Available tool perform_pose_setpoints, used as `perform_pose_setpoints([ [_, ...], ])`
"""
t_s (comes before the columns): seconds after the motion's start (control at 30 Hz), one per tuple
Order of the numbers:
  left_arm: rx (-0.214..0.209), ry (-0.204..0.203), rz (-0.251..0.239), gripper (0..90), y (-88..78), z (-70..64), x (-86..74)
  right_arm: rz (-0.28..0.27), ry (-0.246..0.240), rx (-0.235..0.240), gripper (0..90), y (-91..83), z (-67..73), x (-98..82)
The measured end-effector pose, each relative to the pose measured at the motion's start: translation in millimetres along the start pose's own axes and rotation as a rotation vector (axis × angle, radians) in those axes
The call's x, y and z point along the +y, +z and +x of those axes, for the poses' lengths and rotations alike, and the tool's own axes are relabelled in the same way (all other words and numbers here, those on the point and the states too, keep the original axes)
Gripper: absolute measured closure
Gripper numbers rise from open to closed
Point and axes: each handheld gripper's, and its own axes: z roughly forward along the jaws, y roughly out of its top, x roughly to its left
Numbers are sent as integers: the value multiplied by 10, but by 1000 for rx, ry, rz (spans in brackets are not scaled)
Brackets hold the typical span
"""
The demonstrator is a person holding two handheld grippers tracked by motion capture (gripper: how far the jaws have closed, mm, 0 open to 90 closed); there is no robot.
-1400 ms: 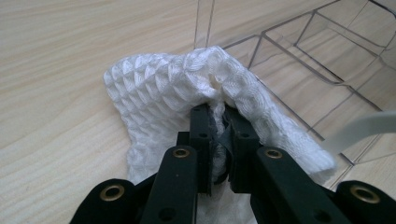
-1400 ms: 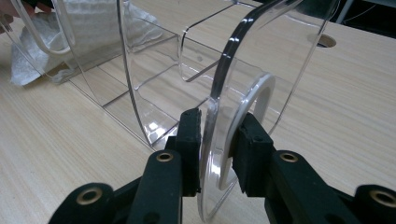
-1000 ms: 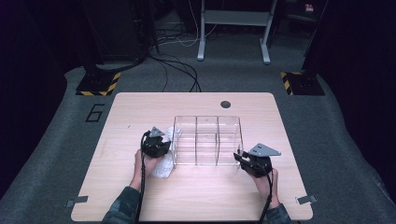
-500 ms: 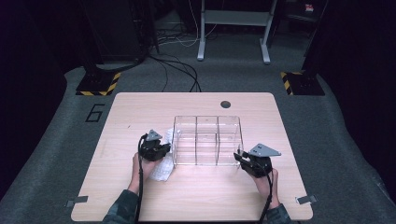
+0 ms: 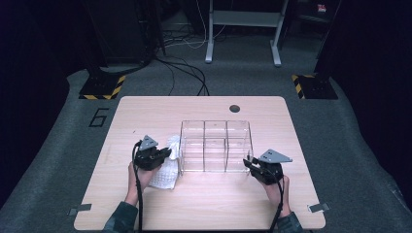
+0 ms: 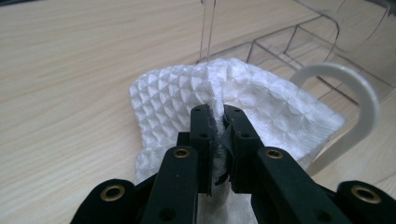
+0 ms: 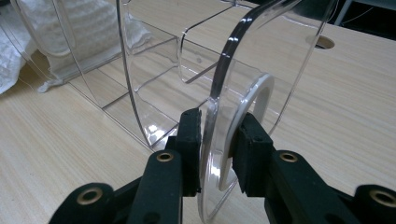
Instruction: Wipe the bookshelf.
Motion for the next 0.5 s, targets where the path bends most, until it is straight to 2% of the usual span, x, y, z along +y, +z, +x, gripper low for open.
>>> perform_pose_setpoints([
  [0.07, 4, 4, -11, 831, -40, 5, 11, 1, 5, -1, 735, -2, 3, 0],
  [0.17, 21, 6, -63, 831, -197, -4, 66, 6, 4, -2, 735, -2, 4, 4],
  [0.2, 21, 6, -63, 831, -197, -4, 66, 5, 4, -1, 735, -3, 3, 4],
  [0.23, 27, 10, -92, 831, -279, -23, 99, 6, 4, -2, 735, -2, 4, 4],
  [0.27, 27, 10, -92, 831, -279, -23, 99, 6, 4, -2, 735, -2, 4, 4],
  [0.37, 28, 33, -142, 831, -432, -82, 182, 7, 2, -3, 735, -2, 4, 5],
  [0.4, 28, 33, -142, 831, -432, -82, 182, 7, 2, -2, 735, -2, 3, 6],
  [0.43, 25, 54, -154, 831, -499, -123, 226, 7, 2, -2, 735, -2, 3, 6],
  [0.5, 20, 71, -169, 831, -543, -177, 263, 7, 1, -3, 735, -2, 4, 6],
])
